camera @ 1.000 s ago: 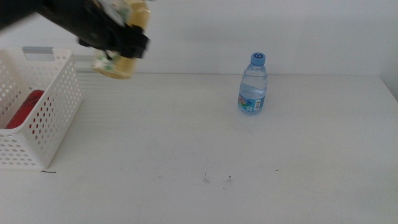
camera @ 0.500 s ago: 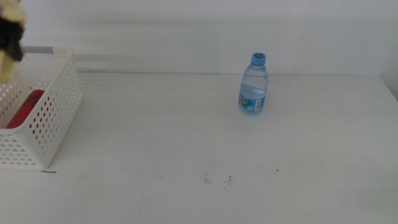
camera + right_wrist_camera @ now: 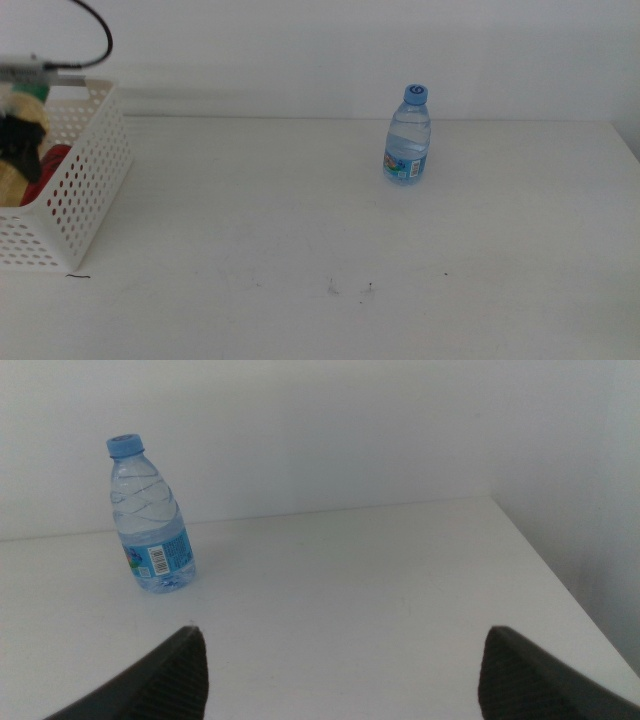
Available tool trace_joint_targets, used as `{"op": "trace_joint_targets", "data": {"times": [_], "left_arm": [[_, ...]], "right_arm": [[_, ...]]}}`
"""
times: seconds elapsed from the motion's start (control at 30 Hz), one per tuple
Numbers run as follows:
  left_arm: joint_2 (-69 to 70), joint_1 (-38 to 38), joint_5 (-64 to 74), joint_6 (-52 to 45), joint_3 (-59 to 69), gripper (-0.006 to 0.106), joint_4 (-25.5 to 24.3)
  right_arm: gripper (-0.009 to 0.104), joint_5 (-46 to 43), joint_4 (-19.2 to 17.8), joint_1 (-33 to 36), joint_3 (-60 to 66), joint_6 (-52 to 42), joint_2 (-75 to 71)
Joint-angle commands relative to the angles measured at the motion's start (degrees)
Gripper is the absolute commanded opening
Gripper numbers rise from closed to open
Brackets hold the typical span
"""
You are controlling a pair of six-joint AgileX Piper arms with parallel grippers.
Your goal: Use arms to grab the bottles and put them into the dustbin to the left of the table.
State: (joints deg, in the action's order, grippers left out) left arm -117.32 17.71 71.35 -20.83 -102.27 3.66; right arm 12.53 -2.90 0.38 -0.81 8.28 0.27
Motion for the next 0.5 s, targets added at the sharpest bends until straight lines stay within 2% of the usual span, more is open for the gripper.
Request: {"op": "trace_joint_targets", "data": {"times": [0.0,0.17,0.2,0.3,0.47], "left_arm": [[1.1,0.0,-1.4,0.3,0.6,0.048,-0.7],[1.4,-0.1,-1.4,0.3,1.0,0.09,0.0],[1.9,-0.1,-1.4,0.8,1.0,0.094,0.9],[4.8,-0.3,-1.4,3.1,1.0,0.094,4.9],[11.8,-5.3,-1.4,6.3,1.2,0.094,5.0]], "right_arm": [[0.091,-0.6,-0.6,-0.4,0.3,-0.3,-0.3],[0.091,-0.6,-0.6,-0.4,0.3,-0.3,-0.3],[0.091,-0.6,-0.6,-0.4,0.3,-0.3,-0.3],[0.091,-0.6,-0.6,-0.4,0.3,-0.3,-0.3],[0.091,-0.6,-0.6,-0.4,0.3,-0.3,-0.3]]}}
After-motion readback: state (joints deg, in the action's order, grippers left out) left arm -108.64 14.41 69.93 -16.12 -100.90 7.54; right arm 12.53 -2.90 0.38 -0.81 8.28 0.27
